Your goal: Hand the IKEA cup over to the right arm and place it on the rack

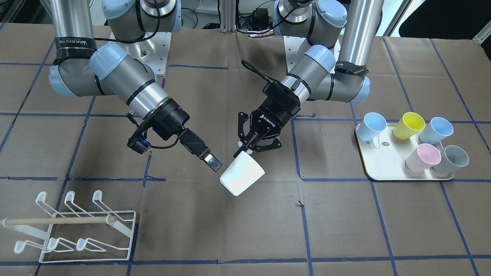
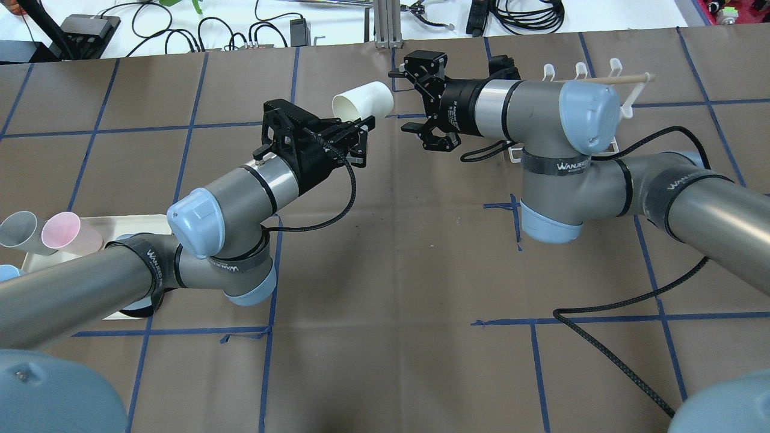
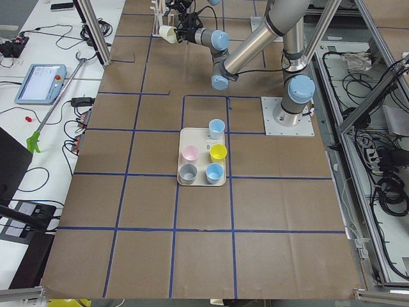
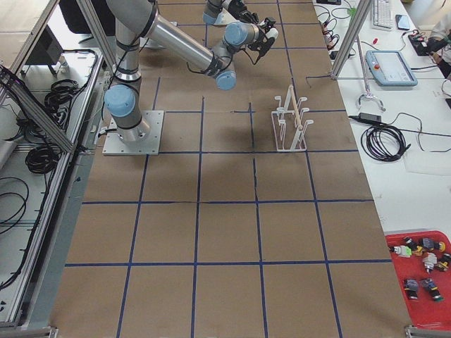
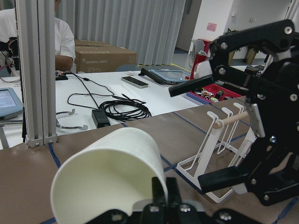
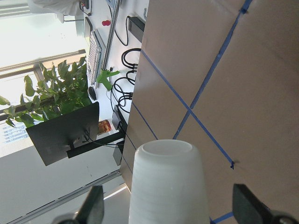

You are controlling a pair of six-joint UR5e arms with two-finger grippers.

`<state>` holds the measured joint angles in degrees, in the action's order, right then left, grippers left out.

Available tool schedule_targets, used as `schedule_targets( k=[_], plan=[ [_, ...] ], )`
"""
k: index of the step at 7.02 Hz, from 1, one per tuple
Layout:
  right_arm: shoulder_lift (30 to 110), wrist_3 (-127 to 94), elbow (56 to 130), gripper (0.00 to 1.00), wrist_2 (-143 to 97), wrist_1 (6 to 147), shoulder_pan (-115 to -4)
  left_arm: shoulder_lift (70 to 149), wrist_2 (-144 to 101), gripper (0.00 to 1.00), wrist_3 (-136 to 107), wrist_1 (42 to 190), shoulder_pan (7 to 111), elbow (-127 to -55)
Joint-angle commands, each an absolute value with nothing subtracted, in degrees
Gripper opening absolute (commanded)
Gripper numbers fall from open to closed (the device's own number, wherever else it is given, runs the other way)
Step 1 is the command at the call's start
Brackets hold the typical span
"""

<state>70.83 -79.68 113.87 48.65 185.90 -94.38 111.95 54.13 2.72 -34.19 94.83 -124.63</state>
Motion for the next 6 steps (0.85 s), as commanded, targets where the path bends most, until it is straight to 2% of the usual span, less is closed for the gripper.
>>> schedule_targets(
  k=[1, 6],
  plan=[
    [68.3, -83.6, 114.8, 0.96, 48.7, 193.3, -94.7, 112.1, 54.1, 0.0, 2.7, -34.2, 94.8, -124.6],
    [66.0, -84.5, 114.3, 0.96, 49.0, 194.6, -96.7, 112.1, 54.1, 0.0, 2.7, -34.2, 94.8, -124.5]
  ],
)
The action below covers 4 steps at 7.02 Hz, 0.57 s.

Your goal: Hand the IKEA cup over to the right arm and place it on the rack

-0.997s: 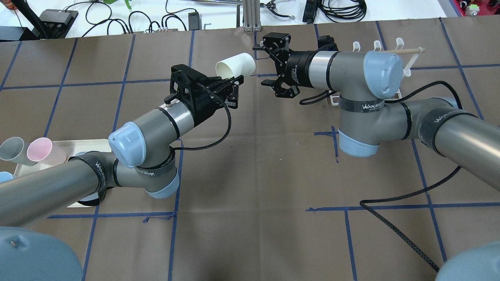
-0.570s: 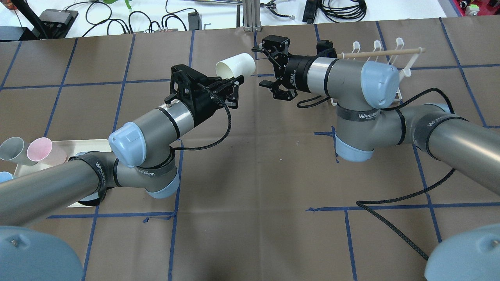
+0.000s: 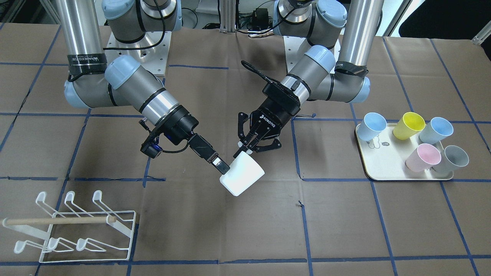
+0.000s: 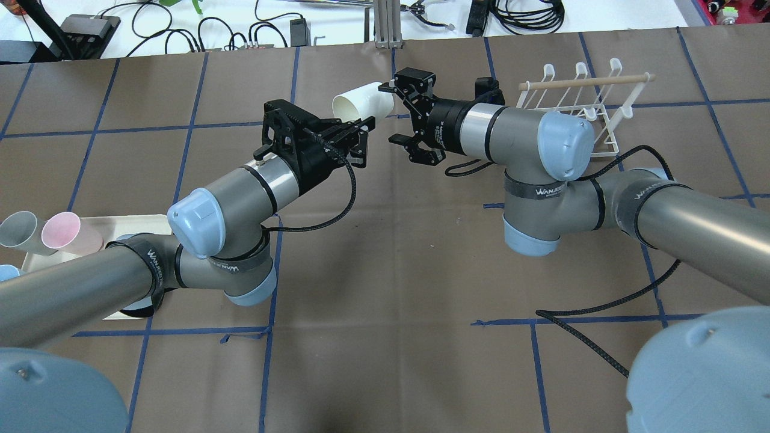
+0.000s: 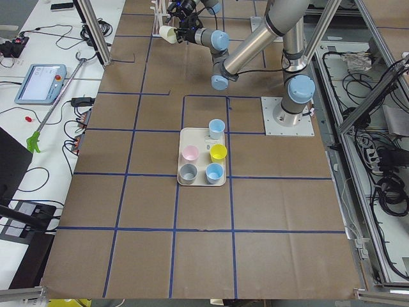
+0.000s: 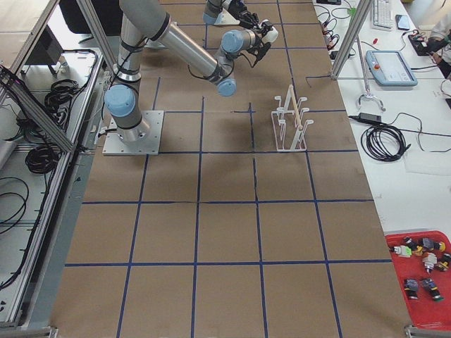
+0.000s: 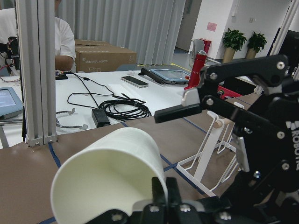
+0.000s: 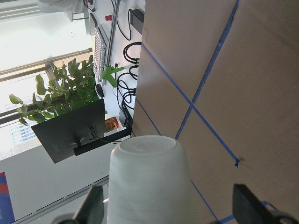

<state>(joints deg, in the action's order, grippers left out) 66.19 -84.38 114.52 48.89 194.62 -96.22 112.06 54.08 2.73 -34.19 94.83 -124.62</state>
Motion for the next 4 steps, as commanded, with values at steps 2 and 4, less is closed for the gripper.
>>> schedule_targets(
  k=[2, 4],
  plan=[
    [65.7, -85.2, 113.0, 0.96, 49.1, 194.6, -96.9, 112.1, 54.1, 0.0, 2.7, -34.2, 94.8, -124.6],
    [62.2, -85.3, 110.1, 0.96, 49.1, 194.6, -98.3, 112.1, 54.1, 0.0, 2.7, -34.2, 94.8, -124.5]
  ],
)
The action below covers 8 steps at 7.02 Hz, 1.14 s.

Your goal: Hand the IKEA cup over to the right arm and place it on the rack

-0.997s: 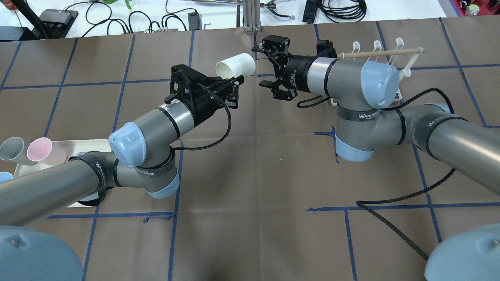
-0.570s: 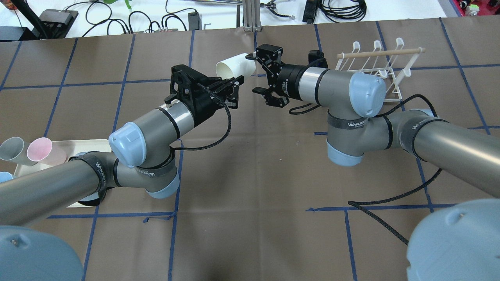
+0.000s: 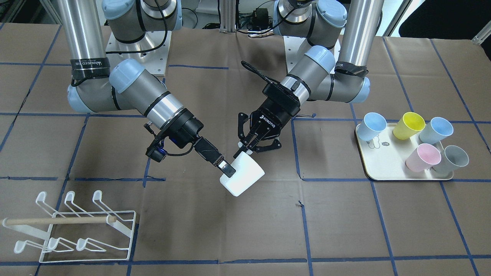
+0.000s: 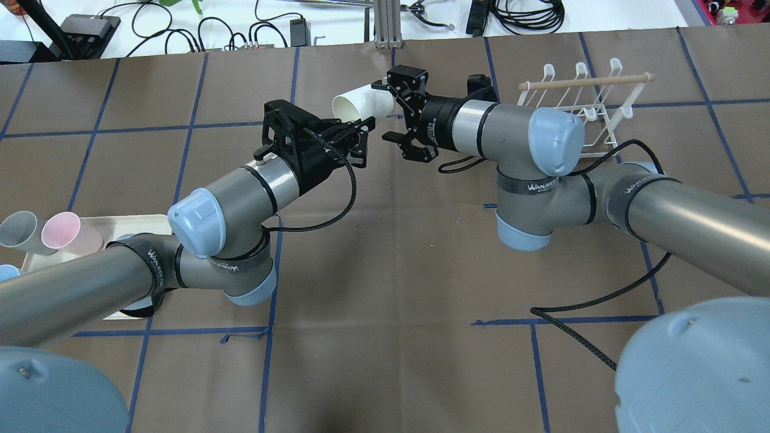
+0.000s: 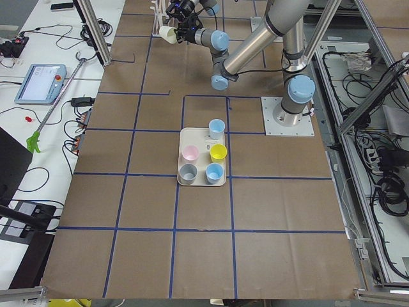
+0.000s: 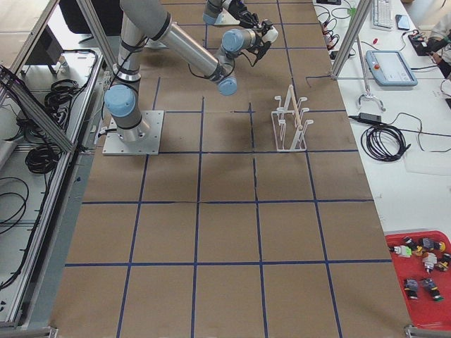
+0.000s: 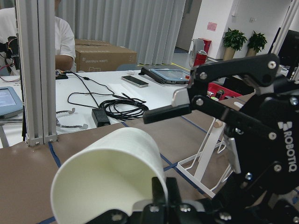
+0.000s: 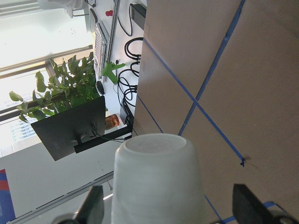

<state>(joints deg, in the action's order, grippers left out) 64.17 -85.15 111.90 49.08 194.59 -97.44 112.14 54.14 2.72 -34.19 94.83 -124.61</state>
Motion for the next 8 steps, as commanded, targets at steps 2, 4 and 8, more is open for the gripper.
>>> schedule_targets(
  k=[2, 4, 8],
  plan=[
    [61.8, -85.3, 109.7, 0.96, 49.1, 194.6, -98.5, 112.1, 54.1, 0.0, 2.7, -34.2, 94.8, -124.5],
    [62.0, -85.9, 109.5, 0.96, 49.1, 194.5, -98.5, 112.1, 54.1, 0.0, 2.7, -34.2, 94.8, -124.5],
    [61.8, -86.7, 108.2, 0.96, 49.0, 194.3, -98.4, 112.1, 54.1, 0.05, 2.7, -34.2, 94.8, -124.5]
  ],
)
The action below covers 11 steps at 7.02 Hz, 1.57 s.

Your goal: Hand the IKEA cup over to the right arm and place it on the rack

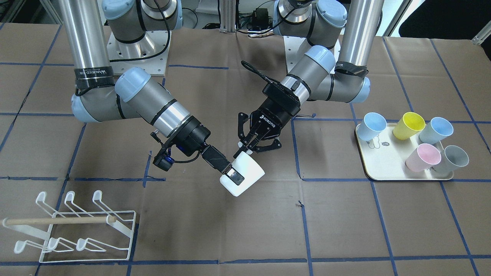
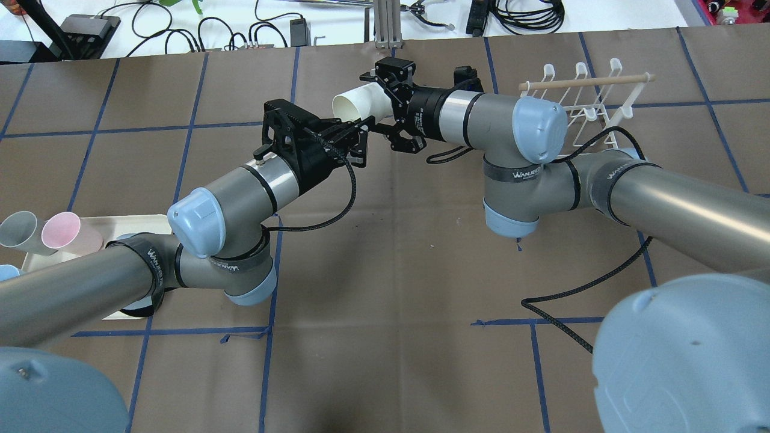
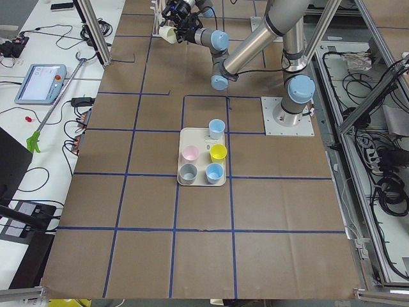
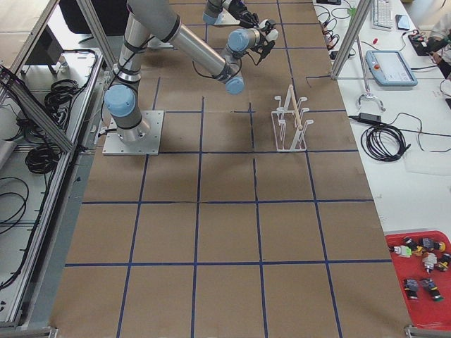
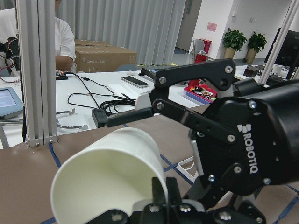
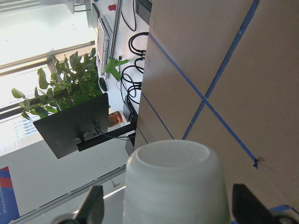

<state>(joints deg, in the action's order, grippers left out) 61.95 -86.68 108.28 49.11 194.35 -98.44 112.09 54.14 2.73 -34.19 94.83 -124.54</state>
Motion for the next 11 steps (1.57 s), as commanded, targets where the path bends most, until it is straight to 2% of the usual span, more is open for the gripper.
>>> schedule_targets(
  k=[1, 4, 5, 7, 8, 9, 10, 11],
  plan=[
    [61.6, -86.7, 108.2, 0.96, 49.0, 194.3, -98.4, 112.1, 54.1, 0.06, 2.7, -34.2, 94.8, -124.5],
    [61.4, -86.7, 108.2, 0.95, 49.1, 194.3, -98.5, 112.1, 54.1, 0.08, 2.7, -34.2, 94.8, -124.5],
    [61.1, -86.7, 108.1, 0.91, 49.1, 194.2, -98.5, 112.0, 54.1, 0.09, 2.7, -34.3, 94.8, -124.5],
    [61.1, -86.7, 108.1, 0.7, 49.0, 194.2, -98.5, 112.0, 54.1, 0.09, 2.7, -34.2, 94.8, -124.5],
    [61.2, -86.7, 108.1, 0.67, 49.0, 194.2, -98.5, 112.0, 54.1, 0.1, 2.7, -34.3, 94.8, -124.5],
    [61.2, -86.7, 108.1, 0.67, 49.0, 194.2, -98.5, 111.9, 54.1, 0.15, 2.7, -34.3, 94.8, -124.4],
    [61.3, -86.8, 108.1, 0.59, 48.7, 194.2, -98.4, 111.6, 54.1, 0.23, 2.7, -34.3, 94.8, -124.4],
    [61.3, -86.7, 108.0, 0.57, 48.5, 194.1, -98.4, 111.6, 55.5, 0.32, 2.8, -34.3, 94.8, -124.3]
  ],
)
